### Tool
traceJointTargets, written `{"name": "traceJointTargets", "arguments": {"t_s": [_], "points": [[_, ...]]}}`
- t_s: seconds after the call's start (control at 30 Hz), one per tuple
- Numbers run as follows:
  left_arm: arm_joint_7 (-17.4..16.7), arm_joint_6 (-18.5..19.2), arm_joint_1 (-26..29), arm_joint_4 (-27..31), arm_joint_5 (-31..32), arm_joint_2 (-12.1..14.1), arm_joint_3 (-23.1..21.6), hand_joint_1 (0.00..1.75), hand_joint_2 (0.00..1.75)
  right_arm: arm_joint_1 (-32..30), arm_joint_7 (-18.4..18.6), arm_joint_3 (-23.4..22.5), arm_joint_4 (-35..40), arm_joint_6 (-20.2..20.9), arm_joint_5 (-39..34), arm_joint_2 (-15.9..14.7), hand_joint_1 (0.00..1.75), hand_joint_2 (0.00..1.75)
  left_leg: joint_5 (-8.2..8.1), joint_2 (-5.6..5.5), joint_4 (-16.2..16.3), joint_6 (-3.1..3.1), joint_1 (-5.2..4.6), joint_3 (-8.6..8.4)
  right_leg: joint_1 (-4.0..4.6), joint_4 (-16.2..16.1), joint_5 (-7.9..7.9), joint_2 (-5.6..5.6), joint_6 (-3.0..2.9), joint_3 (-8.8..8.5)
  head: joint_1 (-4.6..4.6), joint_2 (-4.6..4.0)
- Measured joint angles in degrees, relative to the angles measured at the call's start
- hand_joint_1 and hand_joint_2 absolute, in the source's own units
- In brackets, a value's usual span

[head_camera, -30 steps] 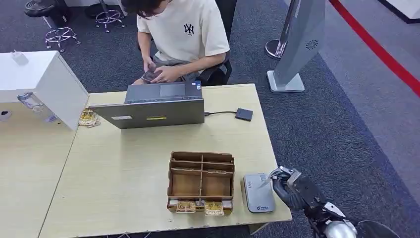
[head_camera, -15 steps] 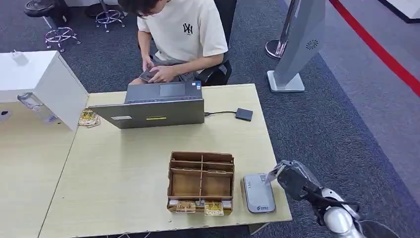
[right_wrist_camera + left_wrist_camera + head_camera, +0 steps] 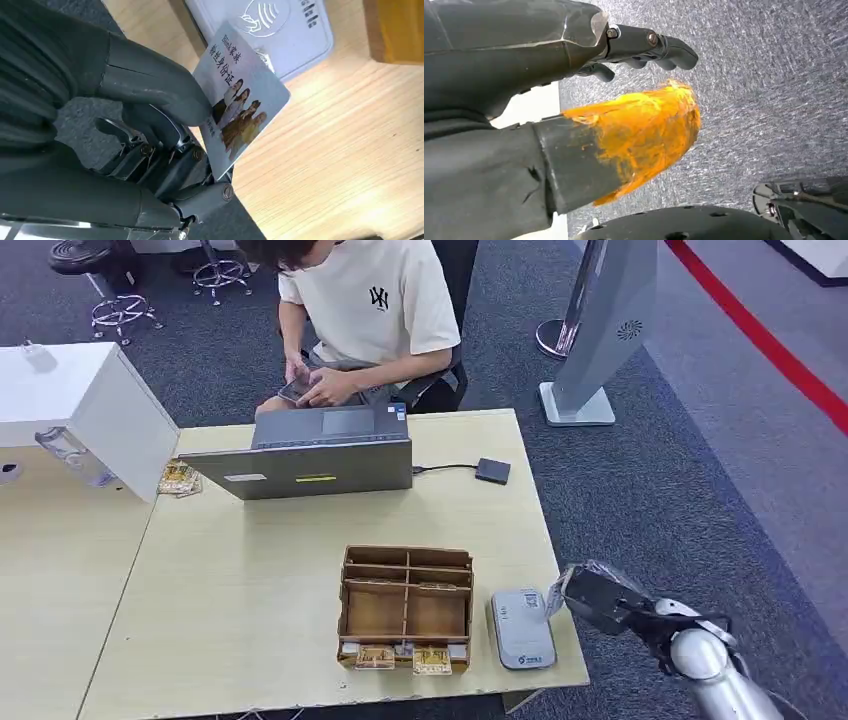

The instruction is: Pass the card to the sensor for recognition and then transmit it.

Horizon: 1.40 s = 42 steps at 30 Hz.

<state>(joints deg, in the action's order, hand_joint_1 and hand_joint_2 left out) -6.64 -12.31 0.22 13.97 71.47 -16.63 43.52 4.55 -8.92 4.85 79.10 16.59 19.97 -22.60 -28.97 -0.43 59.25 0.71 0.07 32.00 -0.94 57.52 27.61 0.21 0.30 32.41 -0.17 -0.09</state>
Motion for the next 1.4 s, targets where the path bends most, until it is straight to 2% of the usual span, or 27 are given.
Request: {"name": "traceJointTargets", "arguments": {"t_s": [0.27,0.43,0.83,1.4], "points": [[-0.42,0.37,0.02,0.0,0.59,-0.11,1.36,0.0,0.0,1.84,-0.76,1.6,-1.07,5.9,-8.5,-4.13,1.75,1.75,0.0,-0.01,0.0,0.0,0.0,0.0,0.0,0.0,0.0,-0.01,0.0,0.0,0.0,0.0],[-0.46,0.48,0.0,0.0,0.79,-0.22,2.06,0.0,0.0,2.61,-0.81,2.8,-1.07,7.27,-10.64,-6.05,1.75,1.75,0.0,-0.01,0.0,0.0,0.0,0.01,0.0,0.0,0.0,-0.01,0.0,0.0,0.0,0.0],[-0.55,0.44,-0.03,0.0,0.81,-0.57,3.21,0.0,0.0,3.51,0.39,8.55,-1.09,4.67,-6.94,-7.17,1.75,1.75,0.0,-0.01,0.0,0.0,0.01,0.0,0.0,0.0,0.0,0.0,0.0,0.0,0.0,0.0],[-0.57,0.28,-0.03,0.0,1.14,-0.79,4.48,0.0,0.0,3.51,0.96,13.25,-1.07,2.86,-5.9,-7.17,1.75,1.75,0.0,-0.01,0.0,0.0,0.0,0.0,0.0,0.0,0.0,0.0,0.0,0.0,0.0,0.0]]}}
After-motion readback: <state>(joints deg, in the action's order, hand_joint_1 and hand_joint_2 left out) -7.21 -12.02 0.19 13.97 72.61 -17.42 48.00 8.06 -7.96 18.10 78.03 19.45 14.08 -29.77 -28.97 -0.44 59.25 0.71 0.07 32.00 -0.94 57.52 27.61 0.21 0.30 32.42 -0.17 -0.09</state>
